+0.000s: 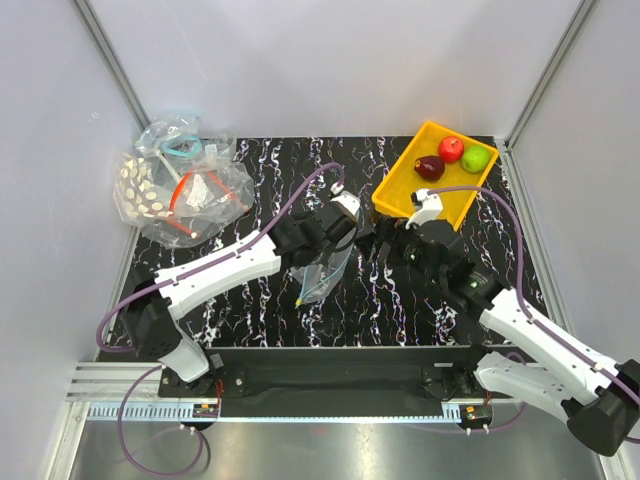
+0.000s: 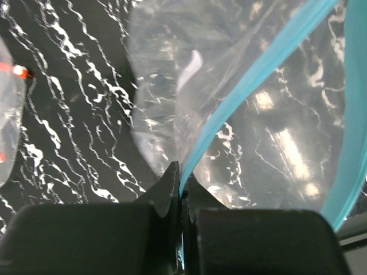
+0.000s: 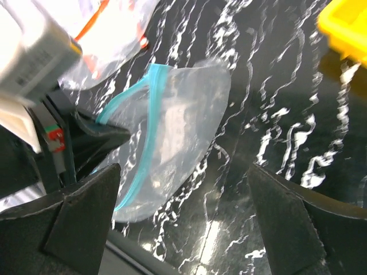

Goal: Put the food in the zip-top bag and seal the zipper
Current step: Open the zipper of the food storage bag, then pick up the fake fruit from the bin.

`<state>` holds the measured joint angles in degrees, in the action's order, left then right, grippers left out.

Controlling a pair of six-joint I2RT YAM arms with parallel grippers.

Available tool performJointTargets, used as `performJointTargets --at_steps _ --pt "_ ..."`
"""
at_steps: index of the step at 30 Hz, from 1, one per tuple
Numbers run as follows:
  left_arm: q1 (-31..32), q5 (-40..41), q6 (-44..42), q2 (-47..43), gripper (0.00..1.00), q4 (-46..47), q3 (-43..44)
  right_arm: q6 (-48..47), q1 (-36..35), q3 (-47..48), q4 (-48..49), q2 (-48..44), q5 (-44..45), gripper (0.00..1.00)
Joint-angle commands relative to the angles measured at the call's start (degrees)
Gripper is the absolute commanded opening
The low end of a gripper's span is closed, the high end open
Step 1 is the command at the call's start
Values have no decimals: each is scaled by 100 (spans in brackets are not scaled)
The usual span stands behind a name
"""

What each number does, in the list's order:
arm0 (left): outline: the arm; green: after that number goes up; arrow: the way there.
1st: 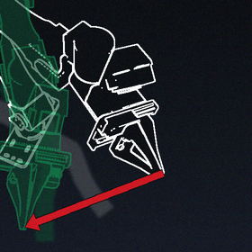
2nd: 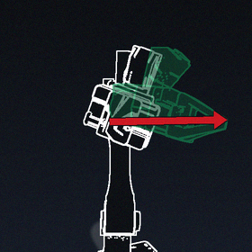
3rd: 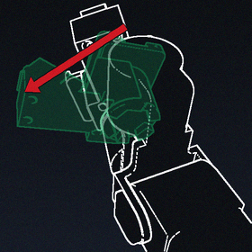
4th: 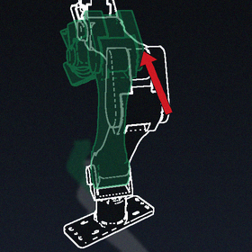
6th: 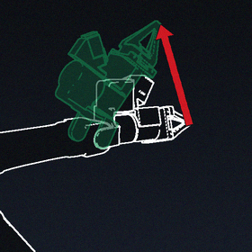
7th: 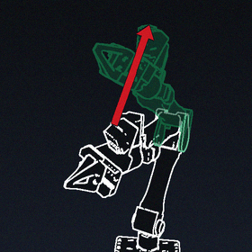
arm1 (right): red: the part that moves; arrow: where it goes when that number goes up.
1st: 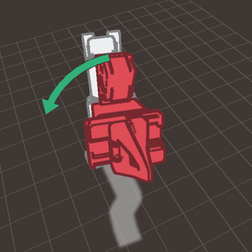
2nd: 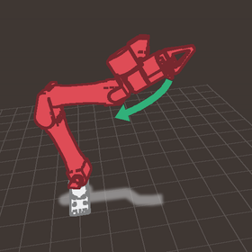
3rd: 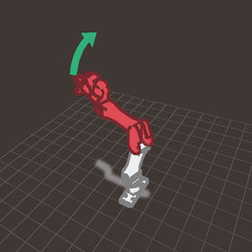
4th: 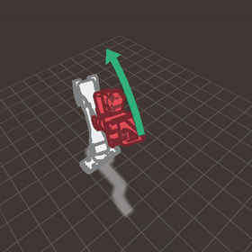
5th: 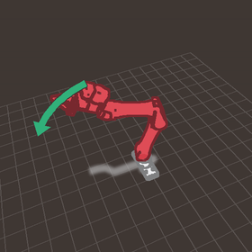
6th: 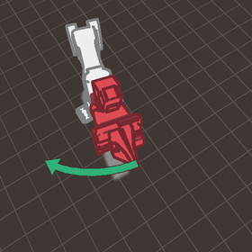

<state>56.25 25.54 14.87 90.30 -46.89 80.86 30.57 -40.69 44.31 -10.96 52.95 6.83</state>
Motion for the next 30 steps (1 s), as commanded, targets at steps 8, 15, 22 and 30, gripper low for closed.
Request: performJointTargets --at_steps 8,15,22,30 --pt "0 584 -187 -206 0 101 -79 -376 471 955 -608 207 645 99" --pt "-9 619 -134 -302 0 216 -202 -534 1878 1553 -951 645 82 99" --pt "-26 593 -178 -461 0 339 -369 -517 2880 2133 -846 1647 -252 100" --pt "-35 575 -125 -522 0 453 -483 405 3805 3188 -811 3491 -551 100"
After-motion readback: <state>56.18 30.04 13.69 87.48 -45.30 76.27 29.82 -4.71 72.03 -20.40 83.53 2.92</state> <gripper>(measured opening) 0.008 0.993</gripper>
